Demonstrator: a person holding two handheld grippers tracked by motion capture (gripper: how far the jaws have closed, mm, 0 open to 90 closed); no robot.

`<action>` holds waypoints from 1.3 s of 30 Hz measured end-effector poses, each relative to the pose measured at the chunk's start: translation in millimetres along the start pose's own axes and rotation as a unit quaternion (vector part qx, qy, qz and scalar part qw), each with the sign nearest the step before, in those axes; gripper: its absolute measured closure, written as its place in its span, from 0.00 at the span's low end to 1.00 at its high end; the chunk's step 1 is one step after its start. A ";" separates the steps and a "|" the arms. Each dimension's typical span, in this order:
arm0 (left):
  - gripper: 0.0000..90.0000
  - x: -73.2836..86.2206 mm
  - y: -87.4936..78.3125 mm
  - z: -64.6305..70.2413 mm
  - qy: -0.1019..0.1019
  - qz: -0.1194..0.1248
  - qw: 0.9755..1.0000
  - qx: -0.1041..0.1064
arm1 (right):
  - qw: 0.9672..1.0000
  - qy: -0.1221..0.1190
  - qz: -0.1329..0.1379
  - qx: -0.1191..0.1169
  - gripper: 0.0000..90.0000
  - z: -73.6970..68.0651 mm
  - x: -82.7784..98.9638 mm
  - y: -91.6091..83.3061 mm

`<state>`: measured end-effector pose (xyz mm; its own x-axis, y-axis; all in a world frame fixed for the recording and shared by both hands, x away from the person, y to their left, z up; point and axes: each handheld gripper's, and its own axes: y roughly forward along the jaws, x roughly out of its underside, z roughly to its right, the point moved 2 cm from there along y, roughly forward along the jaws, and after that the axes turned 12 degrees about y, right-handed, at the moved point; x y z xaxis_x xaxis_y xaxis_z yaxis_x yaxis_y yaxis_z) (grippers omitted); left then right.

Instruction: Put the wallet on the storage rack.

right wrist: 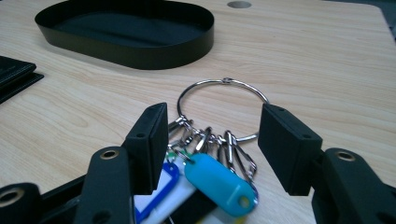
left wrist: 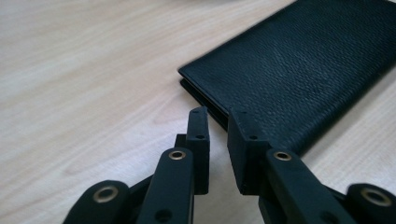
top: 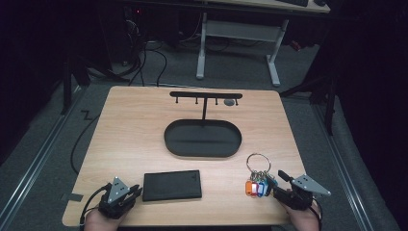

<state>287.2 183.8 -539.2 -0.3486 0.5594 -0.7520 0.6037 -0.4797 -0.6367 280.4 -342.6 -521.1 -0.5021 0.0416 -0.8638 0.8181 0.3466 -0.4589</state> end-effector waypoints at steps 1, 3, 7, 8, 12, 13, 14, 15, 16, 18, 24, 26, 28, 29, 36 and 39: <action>0.89 0.5 0.8 2.3 0.004 -0.003 1.000 0.000 | 1.000 -0.002 -0.002 -0.002 0.48 -1.1 -0.7 2.7; 0.91 0.8 -0.1 6.0 0.012 -0.005 1.000 -0.004 | 1.000 -0.003 -0.007 -0.009 0.47 -3.7 -1.7 8.2; 0.92 2.0 -3.1 13.4 0.022 -0.005 1.000 0.006 | 1.000 -0.012 -0.012 -0.014 0.47 -9.3 -3.9 14.7; 0.92 1.8 -3.7 15.8 0.024 -0.005 1.000 0.008 | 1.000 -0.014 -0.011 -0.015 0.47 -10.0 -4.4 15.0; 0.91 -2.4 -2.3 28.9 0.034 0.002 0.999 0.032 | 1.000 -0.014 -0.008 -0.019 0.47 -11.3 -6.4 16.2; 0.90 -3.7 -1.6 31.3 0.035 0.004 0.999 0.038 | 1.000 -0.017 -0.010 -0.019 0.47 -11.4 -6.4 16.4; 0.90 -5.6 -0.7 34.8 0.037 0.008 0.998 0.046 | 1.000 -0.018 -0.009 -0.019 0.47 -11.6 -6.2 16.5; 0.89 -7.5 0.2 38.3 0.041 0.011 0.998 0.052 | 1.000 -0.018 -0.010 -0.020 0.47 -11.7 -5.8 16.6; 0.89 -9.5 0.8 41.3 0.048 0.013 0.997 0.056 | 1.000 -0.017 -0.010 -0.020 0.47 -11.4 -5.4 16.7; 0.88 -12.8 1.6 45.7 0.057 0.019 0.996 0.063 | 1.000 -0.016 -0.010 -0.017 0.47 -10.3 -4.8 16.6; 0.86 -16.8 -1.6 46.3 0.061 0.032 0.995 0.066 | 1.000 -0.006 -0.011 -0.010 0.47 -5.6 -2.6 15.0; 0.84 -17.0 -4.5 40.0 0.047 0.026 0.998 0.038 | 1.000 -0.003 -0.008 -0.007 0.47 -4.6 -2.7 13.8; 0.82 -15.8 -8.2 32.1 0.026 0.036 0.998 0.033 | 1.000 -0.001 -0.006 -0.005 0.47 -4.1 -2.5 12.4; 0.81 -15.1 -9.2 29.2 0.024 0.039 0.998 0.032 | 1.000 -0.001 -0.006 -0.005 0.47 -3.9 -2.2 12.1; 0.67 -27.4 -2.3 32.1 0.026 0.059 0.997 0.038 | 1.000 0.004 -0.010 0.003 0.47 0.3 2.1 6.3; 0.60 -36.3 6.6 40.6 0.035 0.065 0.995 0.061 | 1.000 0.007 -0.011 0.008 0.47 3.3 4.8 1.6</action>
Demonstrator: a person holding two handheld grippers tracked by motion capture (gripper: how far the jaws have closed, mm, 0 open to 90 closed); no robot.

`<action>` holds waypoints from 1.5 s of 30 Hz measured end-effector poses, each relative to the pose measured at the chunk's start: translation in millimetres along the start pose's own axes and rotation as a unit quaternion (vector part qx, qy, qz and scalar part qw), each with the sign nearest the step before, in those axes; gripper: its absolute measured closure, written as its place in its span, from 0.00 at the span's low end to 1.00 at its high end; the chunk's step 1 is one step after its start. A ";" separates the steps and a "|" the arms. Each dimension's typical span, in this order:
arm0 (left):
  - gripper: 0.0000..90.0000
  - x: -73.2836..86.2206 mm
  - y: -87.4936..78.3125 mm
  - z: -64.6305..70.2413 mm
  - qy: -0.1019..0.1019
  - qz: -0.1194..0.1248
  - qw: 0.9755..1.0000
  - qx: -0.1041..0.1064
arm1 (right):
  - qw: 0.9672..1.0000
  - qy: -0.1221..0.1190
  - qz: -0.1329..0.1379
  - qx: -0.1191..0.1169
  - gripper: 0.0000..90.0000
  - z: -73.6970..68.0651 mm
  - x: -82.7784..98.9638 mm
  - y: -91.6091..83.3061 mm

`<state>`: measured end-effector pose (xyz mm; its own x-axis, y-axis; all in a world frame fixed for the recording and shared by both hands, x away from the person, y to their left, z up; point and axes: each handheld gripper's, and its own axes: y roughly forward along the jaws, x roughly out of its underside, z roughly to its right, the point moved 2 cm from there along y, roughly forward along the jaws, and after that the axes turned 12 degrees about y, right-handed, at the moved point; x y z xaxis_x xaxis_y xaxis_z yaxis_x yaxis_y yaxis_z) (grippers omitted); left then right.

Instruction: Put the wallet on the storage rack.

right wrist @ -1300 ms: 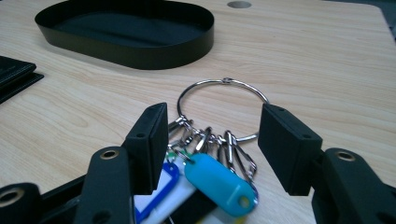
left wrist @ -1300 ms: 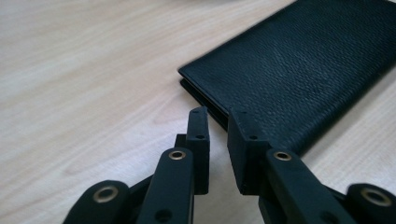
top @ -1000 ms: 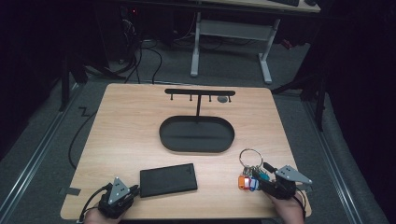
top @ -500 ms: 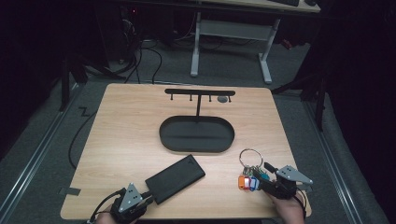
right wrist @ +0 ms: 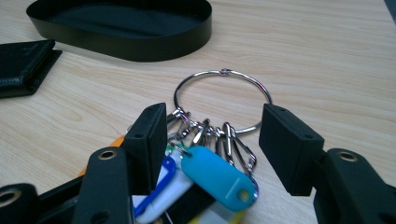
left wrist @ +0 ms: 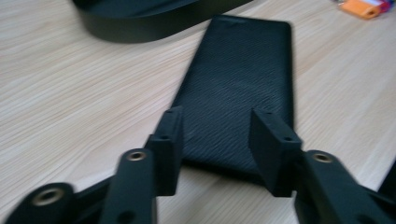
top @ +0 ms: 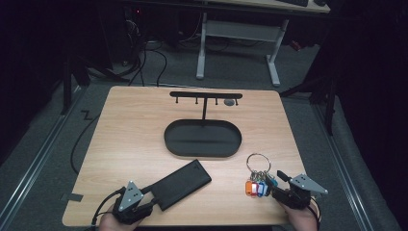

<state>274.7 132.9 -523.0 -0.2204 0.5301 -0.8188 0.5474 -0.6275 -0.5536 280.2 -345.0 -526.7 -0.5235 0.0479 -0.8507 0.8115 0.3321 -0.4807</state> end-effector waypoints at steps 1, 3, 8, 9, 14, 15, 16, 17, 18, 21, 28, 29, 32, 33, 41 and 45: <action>0.59 -2.2 3.7 2.5 0.006 -0.003 1.000 0.006 | 1.000 0.001 0.001 0.002 0.47 1.1 0.6 -1.3; 0.58 -8.8 16.2 12.5 0.033 -0.014 0.999 0.022 | 1.000 0.002 0.002 0.005 0.47 2.8 1.4 -3.3; 0.64 -16.8 36.2 27.9 0.087 -0.037 0.995 0.023 | 1.000 0.001 0.003 0.011 0.47 4.8 3.6 -7.8; 0.64 -18.1 38.0 28.3 0.090 -0.037 0.995 0.024 | 1.000 0.003 0.002 0.011 0.47 5.1 3.9 -8.6; 0.68 -17.5 42.1 31.0 0.094 -0.033 0.995 0.009 | 1.000 0.007 0.008 0.014 0.48 6.8 3.3 -11.4; 0.70 -17.2 42.0 30.8 0.091 -0.033 0.995 0.008 | 1.000 0.006 0.008 0.013 0.48 6.8 3.3 -11.4; 0.71 -17.0 41.9 30.7 0.090 -0.033 0.995 0.006 | 1.000 0.005 0.007 0.013 0.48 6.3 3.2 -11.3; 0.72 -16.8 41.9 30.6 0.089 -0.034 0.995 0.000 | 1.000 0.004 0.005 0.013 0.48 5.7 3.2 -11.2; 0.73 -16.2 41.8 29.8 0.087 -0.035 0.996 -0.006 | 1.000 0.003 0.007 0.012 0.48 5.0 3.0 -11.0; 0.74 -14.3 40.5 25.4 0.077 -0.037 0.996 -0.016 | 1.000 0.000 0.007 0.011 0.48 2.9 2.1 -10.4; 0.75 -8.0 34.4 14.1 0.062 -0.042 0.997 -0.033 | 1.000 0.002 0.005 0.008 0.48 2.9 2.0 -6.9; 0.75 -7.4 33.2 12.4 0.061 -0.044 0.997 -0.035 | 1.000 0.001 0.005 0.008 0.48 2.6 2.1 -7.1; 0.75 -4.9 30.0 8.7 0.057 -0.046 0.997 -0.038 | 1.000 0.002 0.005 0.007 0.48 2.4 2.5 -7.8; 0.75 -3.9 29.1 8.0 0.054 -0.044 0.997 -0.038 | 1.000 0.003 0.006 0.008 0.48 2.6 2.5 -8.0; 0.53 -4.4 28.5 12.4 0.101 -0.055 0.993 -0.036 | 1.000 0.003 0.006 0.009 0.47 3.5 1.8 -7.8; 0.52 -4.4 28.5 13.0 0.116 -0.050 0.991 -0.035 | 1.000 0.004 0.006 0.008 0.47 4.5 1.2 -7.2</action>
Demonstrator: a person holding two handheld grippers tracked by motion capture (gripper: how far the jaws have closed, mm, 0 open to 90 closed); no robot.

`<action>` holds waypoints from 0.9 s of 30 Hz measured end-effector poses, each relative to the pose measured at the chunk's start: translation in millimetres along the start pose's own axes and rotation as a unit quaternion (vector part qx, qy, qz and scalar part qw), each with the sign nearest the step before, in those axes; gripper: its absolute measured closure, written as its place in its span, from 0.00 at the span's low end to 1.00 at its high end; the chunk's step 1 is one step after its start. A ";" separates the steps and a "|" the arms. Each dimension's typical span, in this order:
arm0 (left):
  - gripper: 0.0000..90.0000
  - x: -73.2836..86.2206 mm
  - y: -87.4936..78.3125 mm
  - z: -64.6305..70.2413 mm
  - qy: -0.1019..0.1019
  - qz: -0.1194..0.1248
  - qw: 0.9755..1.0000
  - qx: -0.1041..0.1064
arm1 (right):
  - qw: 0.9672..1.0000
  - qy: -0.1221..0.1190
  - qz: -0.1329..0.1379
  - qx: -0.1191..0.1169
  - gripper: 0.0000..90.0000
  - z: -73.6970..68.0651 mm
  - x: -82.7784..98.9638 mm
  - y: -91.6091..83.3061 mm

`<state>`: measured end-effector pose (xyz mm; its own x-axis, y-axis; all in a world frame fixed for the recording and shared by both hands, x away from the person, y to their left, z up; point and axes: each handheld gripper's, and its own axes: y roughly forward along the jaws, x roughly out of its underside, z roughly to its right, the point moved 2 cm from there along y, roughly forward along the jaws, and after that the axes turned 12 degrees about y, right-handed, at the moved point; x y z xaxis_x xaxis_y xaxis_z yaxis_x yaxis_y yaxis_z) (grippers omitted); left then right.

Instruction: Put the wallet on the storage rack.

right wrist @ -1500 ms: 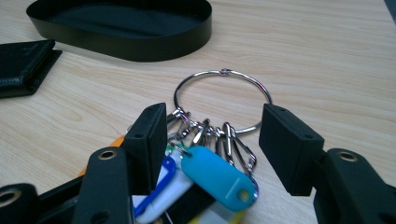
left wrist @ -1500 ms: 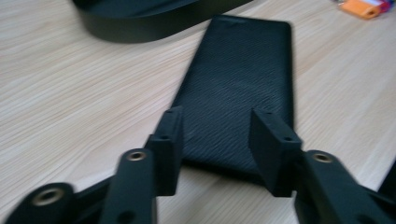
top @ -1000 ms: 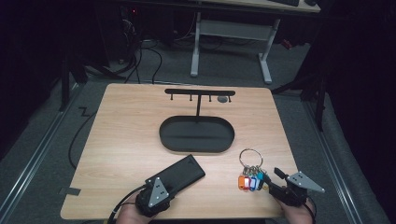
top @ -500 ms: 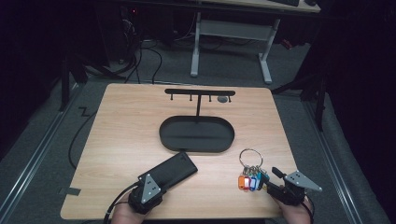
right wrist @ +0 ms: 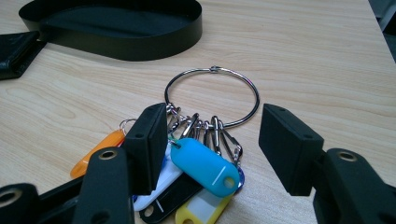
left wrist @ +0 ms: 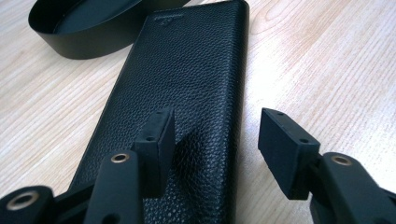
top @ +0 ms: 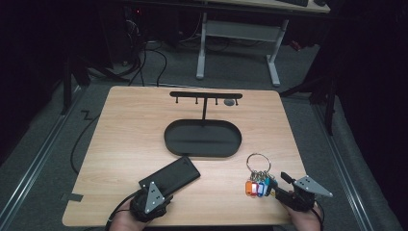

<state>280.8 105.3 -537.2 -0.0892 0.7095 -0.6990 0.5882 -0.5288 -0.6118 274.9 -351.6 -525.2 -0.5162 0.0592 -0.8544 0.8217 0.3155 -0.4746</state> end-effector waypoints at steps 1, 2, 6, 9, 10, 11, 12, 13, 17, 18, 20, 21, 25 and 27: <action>0.53 0.0 -0.7 -0.5 0.013 0.003 1.000 -0.006 | 1.000 -0.001 0.001 0.000 0.47 -0.3 -0.1 -0.2; 0.53 0.3 -1.1 0.7 0.016 0.005 1.000 -0.005 | 1.000 0.000 0.001 0.000 0.47 -0.8 0.0 -0.4; 0.52 0.7 -2.1 1.0 0.042 -0.002 0.999 -0.019 | 1.000 -0.001 -0.001 -0.002 0.47 -1.1 0.5 1.1; 0.53 2.5 -2.2 -1.6 0.051 -0.009 0.998 -0.024 | 1.000 -0.001 -0.003 -0.002 0.47 -2.2 0.8 1.1; 0.53 4.0 -0.4 -2.2 0.052 -0.011 0.998 -0.021 | 1.000 -0.001 -0.002 -0.002 0.47 -2.2 0.7 1.0; 0.52 5.9 1.5 -2.8 0.055 -0.018 0.998 -0.018 | 1.000 -0.001 -0.002 -0.002 0.47 -2.1 0.6 0.9; 0.51 7.1 2.4 -2.3 0.060 -0.016 0.998 -0.020 | 1.000 -0.002 -0.001 -0.002 0.47 -2.1 0.6 0.7; 0.51 6.7 2.5 -2.3 0.061 -0.017 0.998 -0.020 | 1.000 -0.003 0.000 -0.001 0.47 -1.9 0.4 0.4; 0.52 7.7 3.5 -0.5 0.065 -0.018 0.997 -0.025 | 1.000 -0.001 0.001 -0.001 0.47 -1.1 -0.1 0.2; 0.52 8.1 3.7 0.0 0.068 -0.017 0.997 -0.028 | 1.000 -0.001 0.001 -0.001 0.47 -0.9 0.0 0.3; 0.54 9.1 3.3 -0.5 0.069 -0.013 0.997 -0.027 | 1.000 -0.001 0.001 -0.002 0.47 -0.6 0.1 0.7; 0.56 9.7 3.0 -1.1 0.068 -0.009 0.997 -0.025 | 1.000 -0.002 -0.001 -0.003 0.47 -0.4 0.2 0.9; 0.64 9.6 1.6 -0.4 0.075 -0.003 0.997 -0.023 | 1.000 0.001 0.000 -0.004 0.47 -0.1 0.2 0.0; 0.68 9.2 1.1 -0.7 0.073 -0.001 0.997 -0.020 | 1.000 0.003 0.002 -0.005 0.47 0.9 -0.2 -0.5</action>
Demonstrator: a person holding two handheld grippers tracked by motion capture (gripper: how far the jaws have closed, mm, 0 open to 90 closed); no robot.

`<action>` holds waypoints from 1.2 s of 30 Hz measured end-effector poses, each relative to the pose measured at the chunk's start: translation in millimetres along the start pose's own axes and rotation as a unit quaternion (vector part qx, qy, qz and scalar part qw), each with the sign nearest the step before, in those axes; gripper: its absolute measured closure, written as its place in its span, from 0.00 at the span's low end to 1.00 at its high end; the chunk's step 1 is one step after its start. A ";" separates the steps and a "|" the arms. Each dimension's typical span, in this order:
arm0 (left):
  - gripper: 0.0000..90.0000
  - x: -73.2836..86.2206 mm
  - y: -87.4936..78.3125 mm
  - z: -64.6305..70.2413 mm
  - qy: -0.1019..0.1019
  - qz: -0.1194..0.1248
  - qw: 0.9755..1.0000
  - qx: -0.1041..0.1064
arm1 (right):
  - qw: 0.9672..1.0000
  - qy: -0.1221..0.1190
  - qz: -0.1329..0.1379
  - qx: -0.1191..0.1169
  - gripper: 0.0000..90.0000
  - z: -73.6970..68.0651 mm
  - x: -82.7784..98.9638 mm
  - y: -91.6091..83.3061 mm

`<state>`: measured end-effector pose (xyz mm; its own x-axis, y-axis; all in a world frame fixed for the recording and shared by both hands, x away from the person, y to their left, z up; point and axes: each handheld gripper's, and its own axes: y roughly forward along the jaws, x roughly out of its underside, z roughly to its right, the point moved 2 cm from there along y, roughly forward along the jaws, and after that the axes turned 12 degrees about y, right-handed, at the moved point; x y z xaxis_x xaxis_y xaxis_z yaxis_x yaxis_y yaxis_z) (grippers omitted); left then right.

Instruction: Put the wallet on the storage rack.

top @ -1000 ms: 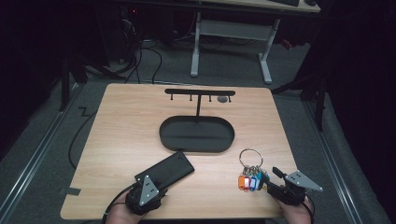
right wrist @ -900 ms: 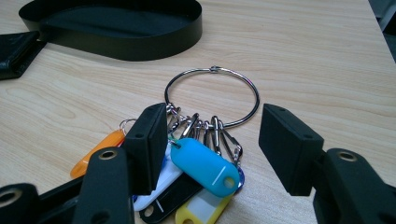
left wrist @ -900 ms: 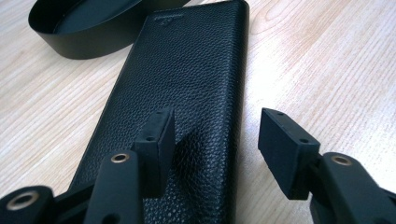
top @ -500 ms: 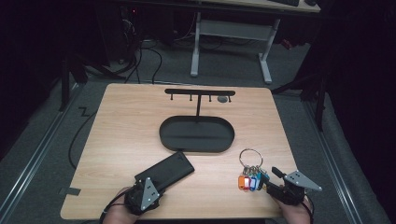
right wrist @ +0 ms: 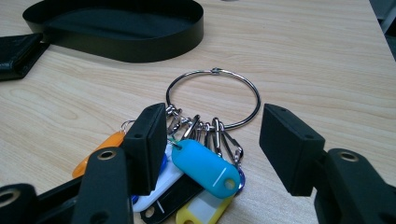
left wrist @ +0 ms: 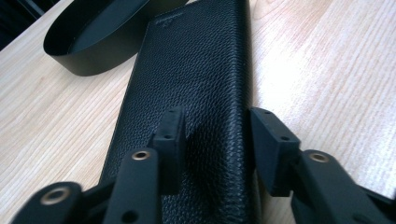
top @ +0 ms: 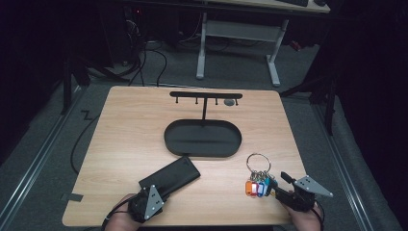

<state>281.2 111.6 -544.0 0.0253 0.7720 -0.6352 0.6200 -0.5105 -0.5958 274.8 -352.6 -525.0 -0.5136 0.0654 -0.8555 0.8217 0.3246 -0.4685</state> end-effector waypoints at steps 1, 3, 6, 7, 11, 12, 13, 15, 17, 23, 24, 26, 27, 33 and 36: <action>0.68 0.3 -0.2 -0.8 -0.004 0.002 1.000 0.002 | 1.000 0.004 0.000 -0.002 0.47 0.5 0.1 0.1; 0.72 0.5 -0.9 -1.2 -0.007 0.007 1.000 0.004 | 1.000 0.014 -0.002 -0.008 0.47 2.2 0.7 0.5; 0.75 -0.6 -1.4 0.3 0.000 0.005 1.000 0.001 | 1.000 0.017 -0.001 -0.009 0.47 1.8 0.9 -0.6; 0.76 -0.9 -1.5 0.6 0.001 0.005 1.000 0.000 | 1.000 0.017 0.000 -0.009 0.47 1.4 0.6 -0.9; 0.79 -1.4 -1.9 0.5 0.003 0.008 1.000 0.001 | 1.000 0.015 0.002 -0.008 0.47 1.3 -0.5 -0.7; 0.80 -1.5 -2.0 0.8 0.004 0.007 1.000 -0.001 | 1.000 0.016 0.003 -0.009 0.47 1.5 -0.5 -0.7; 0.80 -1.7 -2.2 1.2 0.004 0.007 1.000 -0.002 | 1.000 0.019 0.003 -0.011 0.47 1.8 -0.3 -0.7; 0.82 -1.6 -3.5 0.1 -0.003 0.012 1.000 -0.001 | 1.000 0.021 0.003 -0.012 0.47 1.8 0.0 -0.8; 0.83 -1.8 -5.0 -0.8 -0.006 0.014 1.000 -0.002 | 1.000 0.019 0.004 -0.012 0.47 1.7 -0.6 -1.8; 0.86 -2.4 -10.3 -4.5 -0.019 0.029 0.999 -0.009 | 1.000 0.021 0.006 -0.009 0.47 2.8 -1.7 -2.2; 0.86 -2.4 -11.1 -5.5 -0.023 0.032 0.999 -0.008 | 1.000 0.022 0.006 -0.009 0.47 2.8 -1.6 -2.0; 0.87 -2.2 -13.0 -7.8 -0.032 0.039 0.999 -0.009 | 1.000 0.021 0.007 -0.009 0.47 2.6 -1.6 -2.4; 0.88 -2.4 -14.6 -9.5 -0.039 0.043 0.998 -0.011 | 1.000 0.021 0.008 -0.009 0.47 2.3 -1.8 -3.1; 0.88 -3.8 -19.0 -14.4 -0.054 0.055 0.997 -0.010 | 1.000 0.016 0.008 -0.008 0.47 2.0 -2.1 -3.9; 0.89 -4.8 -21.8 -18.4 -0.072 0.067 0.995 -0.007 | 1.000 0.015 0.007 -0.007 0.47 2.1 -1.9 -3.2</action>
<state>282.0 126.0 -519.0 -0.0040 0.6345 -0.7729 0.6290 -0.5993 -0.4952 273.6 -355.7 -522.3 -0.5093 0.0979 -0.8550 0.8253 0.3372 -0.4530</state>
